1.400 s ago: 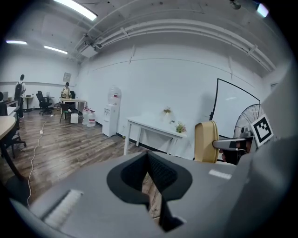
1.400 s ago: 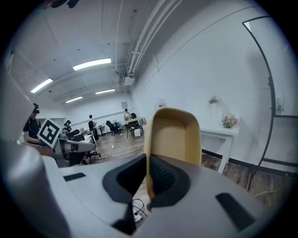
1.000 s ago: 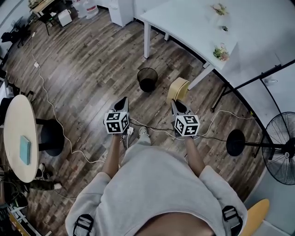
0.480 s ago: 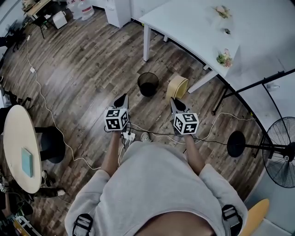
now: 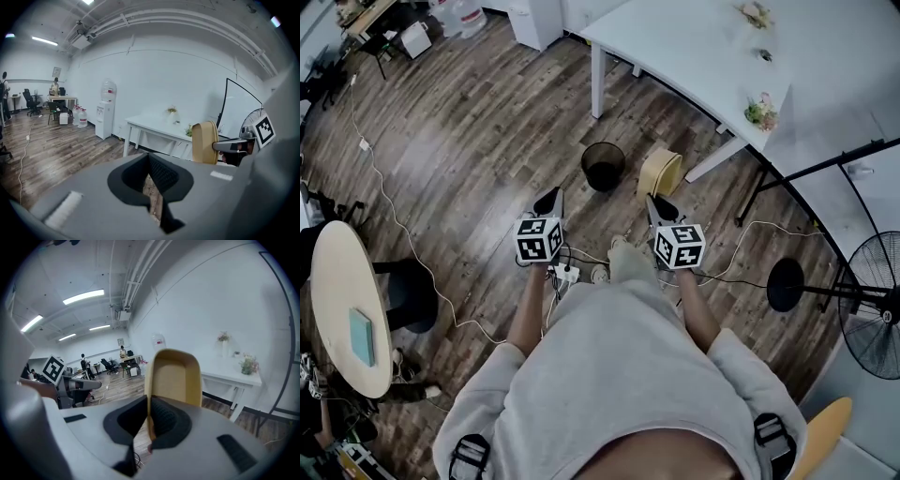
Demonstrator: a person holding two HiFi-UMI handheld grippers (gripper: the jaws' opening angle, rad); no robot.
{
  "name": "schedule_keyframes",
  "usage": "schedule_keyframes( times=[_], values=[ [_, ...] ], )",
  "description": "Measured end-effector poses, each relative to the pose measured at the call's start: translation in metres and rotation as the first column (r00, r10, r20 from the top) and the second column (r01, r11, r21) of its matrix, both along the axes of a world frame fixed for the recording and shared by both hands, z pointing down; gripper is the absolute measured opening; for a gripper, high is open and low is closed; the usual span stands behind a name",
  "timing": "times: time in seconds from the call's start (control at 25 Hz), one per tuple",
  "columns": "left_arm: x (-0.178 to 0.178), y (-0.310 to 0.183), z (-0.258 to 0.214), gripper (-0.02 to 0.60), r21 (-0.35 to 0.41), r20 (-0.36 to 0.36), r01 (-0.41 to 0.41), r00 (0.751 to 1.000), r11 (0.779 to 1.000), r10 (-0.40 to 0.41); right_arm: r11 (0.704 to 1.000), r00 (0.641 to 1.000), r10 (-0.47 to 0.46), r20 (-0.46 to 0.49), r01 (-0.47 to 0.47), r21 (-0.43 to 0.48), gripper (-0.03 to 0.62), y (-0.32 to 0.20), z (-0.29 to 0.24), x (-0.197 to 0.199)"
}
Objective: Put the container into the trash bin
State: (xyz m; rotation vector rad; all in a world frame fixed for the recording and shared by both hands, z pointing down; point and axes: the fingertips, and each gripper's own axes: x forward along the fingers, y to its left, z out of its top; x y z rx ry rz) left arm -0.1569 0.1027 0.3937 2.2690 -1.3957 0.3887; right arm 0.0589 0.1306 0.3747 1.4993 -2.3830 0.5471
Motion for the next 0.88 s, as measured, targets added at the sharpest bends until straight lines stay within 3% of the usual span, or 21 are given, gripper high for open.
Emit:
schedule_keyframes(
  times=[0.36,0.88],
  values=[
    [0.006,-0.020,0.007,0.011,-0.008,0.010,-0.005,1.000,1.000,0.006,1.000,1.000,-0.011,0.009,0.011,-0.004,0.029,-0.022,0.008,0.000],
    [0.019,-0.099,0.014,0.011,-0.024,0.027,0.001,1.000,1.000,0.000,0.998,0.998,-0.046,0.033,0.047,-0.030,0.029,-0.102,0.022,0.001]
  ],
)
